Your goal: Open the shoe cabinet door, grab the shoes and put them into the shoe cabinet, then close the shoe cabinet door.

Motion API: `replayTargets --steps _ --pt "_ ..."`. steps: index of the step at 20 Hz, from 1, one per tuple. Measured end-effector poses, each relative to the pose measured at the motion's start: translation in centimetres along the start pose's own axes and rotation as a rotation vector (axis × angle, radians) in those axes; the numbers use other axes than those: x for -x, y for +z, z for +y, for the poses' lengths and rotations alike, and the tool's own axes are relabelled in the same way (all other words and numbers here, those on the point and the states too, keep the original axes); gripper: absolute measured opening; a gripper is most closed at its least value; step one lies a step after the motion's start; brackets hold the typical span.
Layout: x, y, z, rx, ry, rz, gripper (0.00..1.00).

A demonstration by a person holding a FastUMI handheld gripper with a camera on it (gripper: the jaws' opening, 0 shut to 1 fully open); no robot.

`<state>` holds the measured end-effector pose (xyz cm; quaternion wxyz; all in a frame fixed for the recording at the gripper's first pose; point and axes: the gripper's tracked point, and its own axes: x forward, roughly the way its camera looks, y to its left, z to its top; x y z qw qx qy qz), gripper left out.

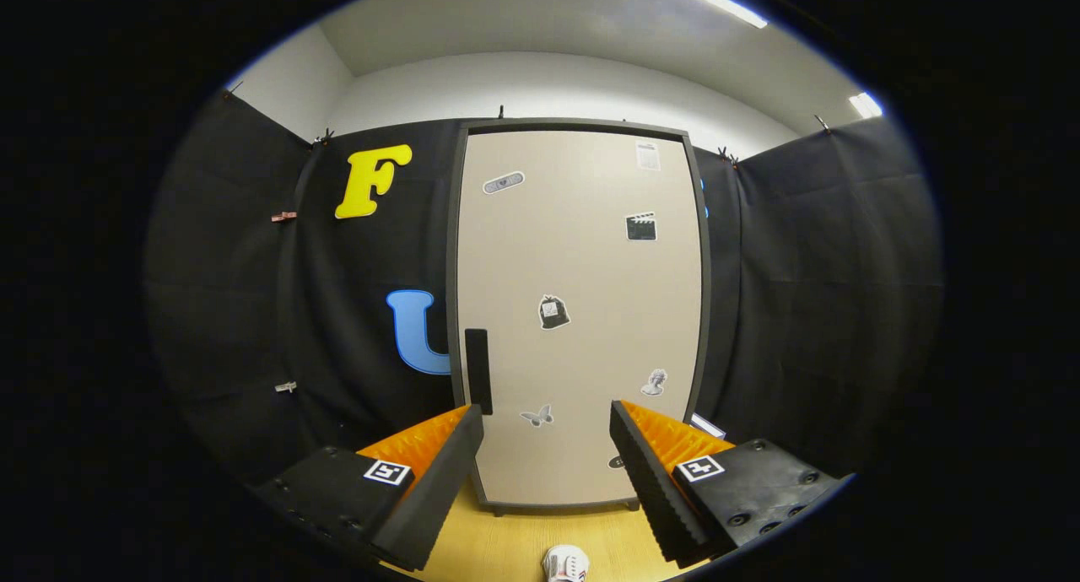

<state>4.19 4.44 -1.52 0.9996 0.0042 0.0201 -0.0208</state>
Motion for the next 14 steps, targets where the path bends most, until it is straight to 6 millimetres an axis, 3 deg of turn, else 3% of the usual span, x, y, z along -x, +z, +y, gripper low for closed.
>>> replayTargets --steps 7,14 --pt "-2.6 -0.6 2.2 -0.006 0.004 0.017 0.98" --pt "-8.9 -1.9 6.3 -0.032 0.024 0.022 0.98"
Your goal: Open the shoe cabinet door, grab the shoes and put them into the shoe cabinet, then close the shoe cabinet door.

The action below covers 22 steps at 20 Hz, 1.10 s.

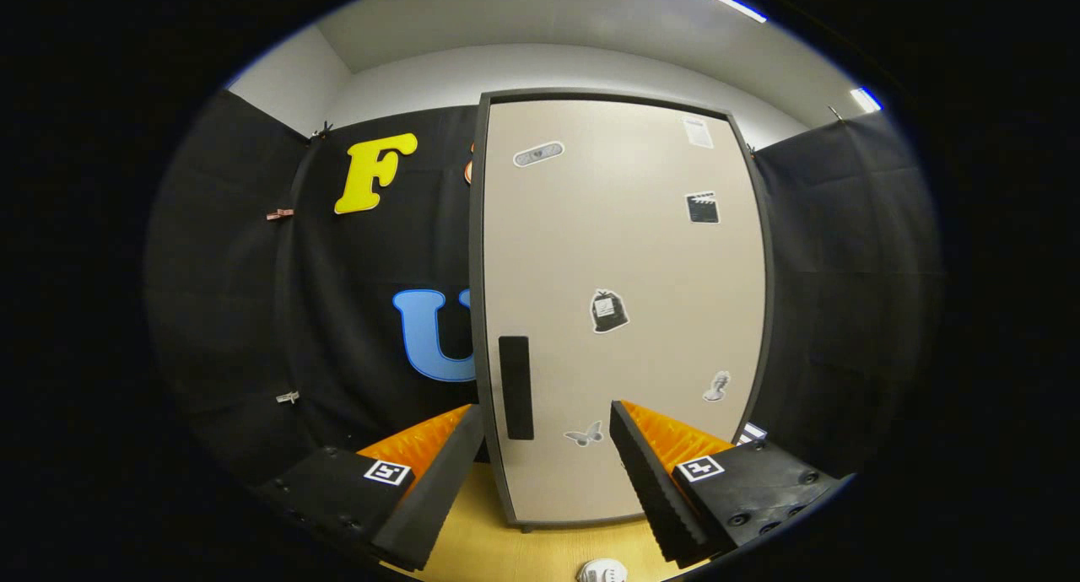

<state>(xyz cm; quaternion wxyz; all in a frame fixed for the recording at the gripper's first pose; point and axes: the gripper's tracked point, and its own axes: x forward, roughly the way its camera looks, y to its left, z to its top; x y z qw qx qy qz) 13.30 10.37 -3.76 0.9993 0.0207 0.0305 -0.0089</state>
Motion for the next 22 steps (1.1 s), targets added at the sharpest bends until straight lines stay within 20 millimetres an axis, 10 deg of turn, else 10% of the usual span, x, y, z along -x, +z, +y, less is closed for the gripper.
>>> replayTargets --steps 12,15,22 --pt "-10.1 -2.9 1.8 -0.031 -0.035 0.013 0.92" --pt "-11.0 -3.4 1.5 -0.033 -0.053 0.018 0.68" --pt "-11.7 -3.9 1.8 -0.013 -0.064 0.026 0.49"
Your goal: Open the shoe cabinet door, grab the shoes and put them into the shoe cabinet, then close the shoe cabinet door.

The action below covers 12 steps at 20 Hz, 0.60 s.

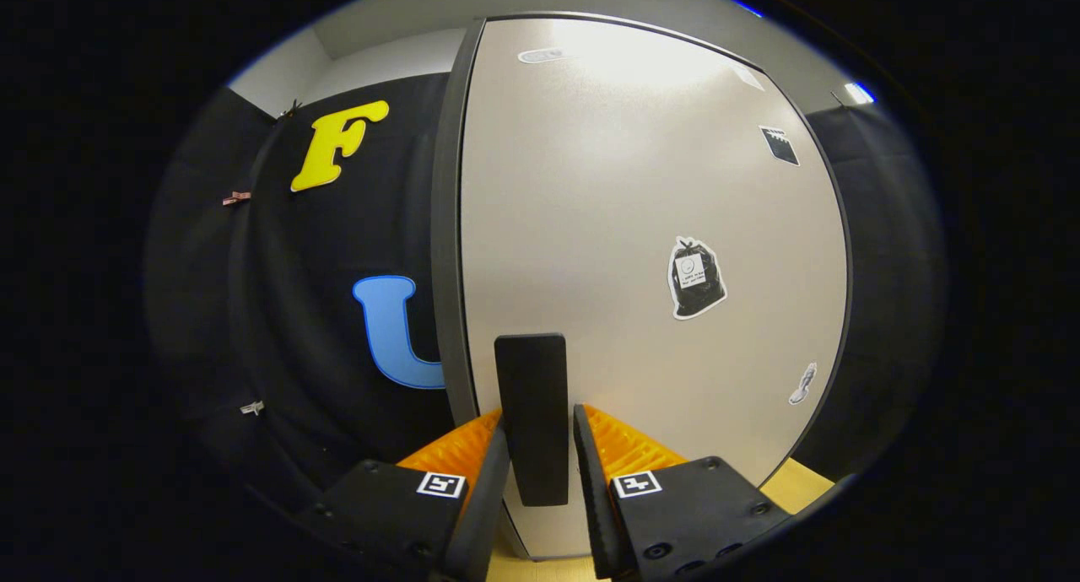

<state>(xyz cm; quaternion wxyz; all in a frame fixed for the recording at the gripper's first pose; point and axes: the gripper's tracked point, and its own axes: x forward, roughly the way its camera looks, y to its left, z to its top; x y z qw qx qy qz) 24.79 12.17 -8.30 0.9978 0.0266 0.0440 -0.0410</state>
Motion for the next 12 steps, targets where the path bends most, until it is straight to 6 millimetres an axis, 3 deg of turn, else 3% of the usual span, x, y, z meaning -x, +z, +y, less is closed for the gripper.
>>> replayTargets --steps 1,4,5,12 --pt "-0.5 0.0 -0.3 0.014 -0.005 0.004 0.36" --pt "-0.2 0.1 -0.3 0.019 -0.003 0.008 0.36" --pt "-0.1 -0.1 -0.2 0.025 -0.001 0.009 0.29" --pt "1.6 0.0 -0.3 0.017 0.051 0.007 0.29"
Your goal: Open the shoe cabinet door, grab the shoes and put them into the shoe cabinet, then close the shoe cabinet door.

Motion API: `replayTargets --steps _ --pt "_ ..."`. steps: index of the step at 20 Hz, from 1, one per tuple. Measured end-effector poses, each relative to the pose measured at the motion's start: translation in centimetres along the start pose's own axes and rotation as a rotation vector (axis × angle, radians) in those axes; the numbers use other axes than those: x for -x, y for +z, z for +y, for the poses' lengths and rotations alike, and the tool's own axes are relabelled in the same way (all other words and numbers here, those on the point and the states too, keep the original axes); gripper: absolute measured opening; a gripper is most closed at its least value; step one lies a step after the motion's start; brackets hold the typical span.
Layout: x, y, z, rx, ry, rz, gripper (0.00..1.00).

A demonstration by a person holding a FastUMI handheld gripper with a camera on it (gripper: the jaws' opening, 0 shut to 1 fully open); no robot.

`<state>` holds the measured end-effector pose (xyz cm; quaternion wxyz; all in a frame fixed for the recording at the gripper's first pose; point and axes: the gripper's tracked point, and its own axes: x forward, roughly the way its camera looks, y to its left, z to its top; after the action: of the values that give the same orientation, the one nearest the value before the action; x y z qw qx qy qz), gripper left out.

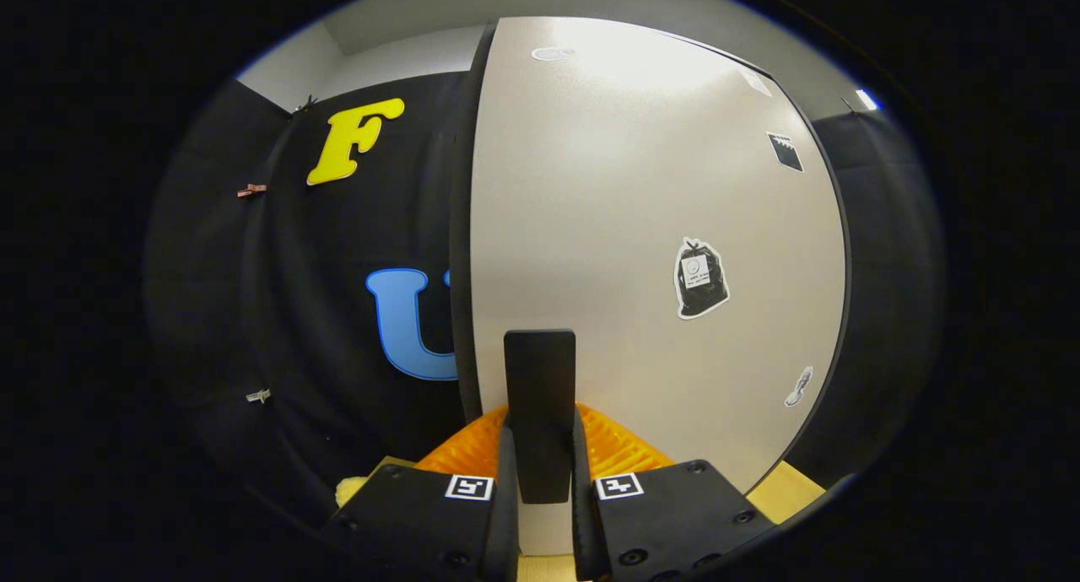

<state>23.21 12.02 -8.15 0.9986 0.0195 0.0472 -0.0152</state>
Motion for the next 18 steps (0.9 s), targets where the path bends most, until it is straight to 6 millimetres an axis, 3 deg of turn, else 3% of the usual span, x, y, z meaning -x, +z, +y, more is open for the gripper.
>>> replayTargets --steps 6,12,18 --pt "5.0 -0.1 -0.9 -0.015 0.077 0.007 0.29" --pt "10.4 -0.1 -3.3 -0.025 0.195 0.033 0.29" --pt "16.5 0.1 -8.7 -0.006 0.323 0.042 0.29"
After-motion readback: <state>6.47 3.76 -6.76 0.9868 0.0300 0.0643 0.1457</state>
